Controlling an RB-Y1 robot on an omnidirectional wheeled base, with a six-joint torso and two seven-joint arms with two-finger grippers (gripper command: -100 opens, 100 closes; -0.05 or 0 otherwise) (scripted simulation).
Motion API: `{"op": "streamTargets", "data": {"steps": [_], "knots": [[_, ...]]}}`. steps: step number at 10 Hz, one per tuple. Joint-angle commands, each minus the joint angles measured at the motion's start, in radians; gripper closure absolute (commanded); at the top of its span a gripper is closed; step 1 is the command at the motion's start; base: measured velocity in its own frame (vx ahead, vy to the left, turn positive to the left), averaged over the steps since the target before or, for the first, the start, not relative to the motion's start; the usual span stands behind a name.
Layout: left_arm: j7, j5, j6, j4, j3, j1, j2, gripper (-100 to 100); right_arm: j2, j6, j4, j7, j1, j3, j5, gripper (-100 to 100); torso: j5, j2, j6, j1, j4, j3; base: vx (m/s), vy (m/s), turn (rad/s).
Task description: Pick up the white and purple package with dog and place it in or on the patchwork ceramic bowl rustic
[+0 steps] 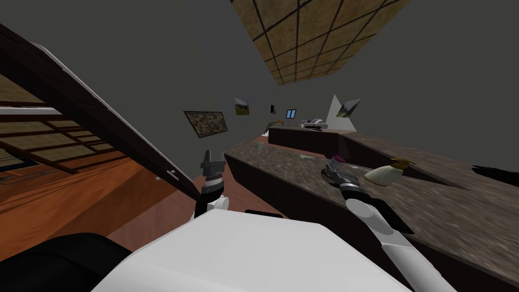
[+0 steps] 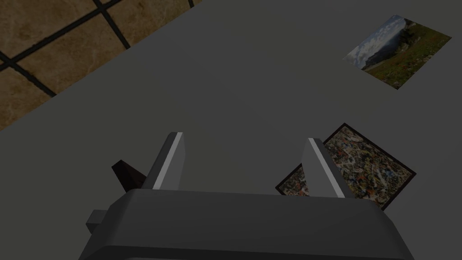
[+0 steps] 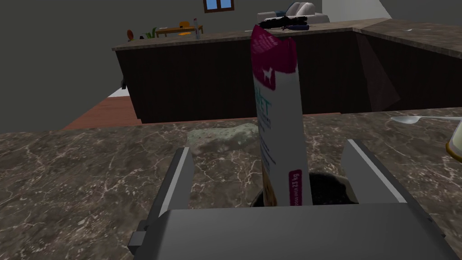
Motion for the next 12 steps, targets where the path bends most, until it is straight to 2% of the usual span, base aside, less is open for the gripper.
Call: {"op": "streamTargets", "data": {"steps": [1,2,3,4,8,9,10,11,12], "knots": [[0.000,0.000,0.000,0.000,0.000,0.000,0.000,0,0.000,0.000,0.000,0.000,0.000,0.000,0.000,-100,0.000,0.000,0.000,0.000,0.000,0.000,0.000,0.000,0.000],[0.000,0.000,0.000,0.000,0.000,0.000,0.000,0,0.000,0.000,0.000,0.000,0.000,0.000,0.000,0,0.000,0.000,0.000,0.000,0.000,0.000,0.000,0.000,0.000],[0.000,0.000,0.000,0.000,0.000,0.000,0.000,0,-0.029,0.023,-0.015,-0.011,0.013,-0.020,-0.021,-100,0.000,0.000,0.000,0.000,0.000,0.000,0.036,0.033,-0.072],[0.000,0.000,0.000,0.000,0.000,0.000,0.000,0,-0.059,0.046,-0.030,-0.021,0.025,-0.040,-0.042,-100,0.000,-0.002,0.000,0.002,0.000,-0.001,0.077,0.080,-0.128],[0.000,0.000,0.000,0.000,0.000,0.000,0.000,0,-0.118,0.093,-0.061,-0.042,0.050,-0.080,-0.084,-100,0.001,-0.004,0.000,0.005,-0.001,-0.002,0.056,0.071,-0.058],[0.000,0.000,0.000,0.000,0.000,0.000,0.000,0,-0.147,0.116,-0.076,-0.053,0.063,-0.101,-0.105,-100,0.001,-0.003,0.000,0.004,-0.001,-0.002,0.058,0.087,-0.085],[0.000,0.000,0.000,0.000,0.000,0.000,0.000,0,-0.126,0.104,-0.072,-0.043,0.058,-0.093,-0.094,-100,0.001,-0.004,0.000,0.006,-0.001,-0.002,0.029,0.045,-0.026],[0.000,0.000,0.000,0.000,0.000,0.000,0.000,0,-0.128,0.109,-0.075,-0.043,0.059,-0.095,-0.096,0,0.001,-0.002,0.000,0.003,-0.001,-0.002,0.004,0.008,0.004],[0.000,0.000,0.000,0.000,0.000,0.000,0.000,0,-0.127,0.108,-0.074,-0.043,0.059,-0.095,-0.095,0,0.000,-0.001,0.000,0.001,0.000,-0.001,0.000,0.000,0.000]]}}
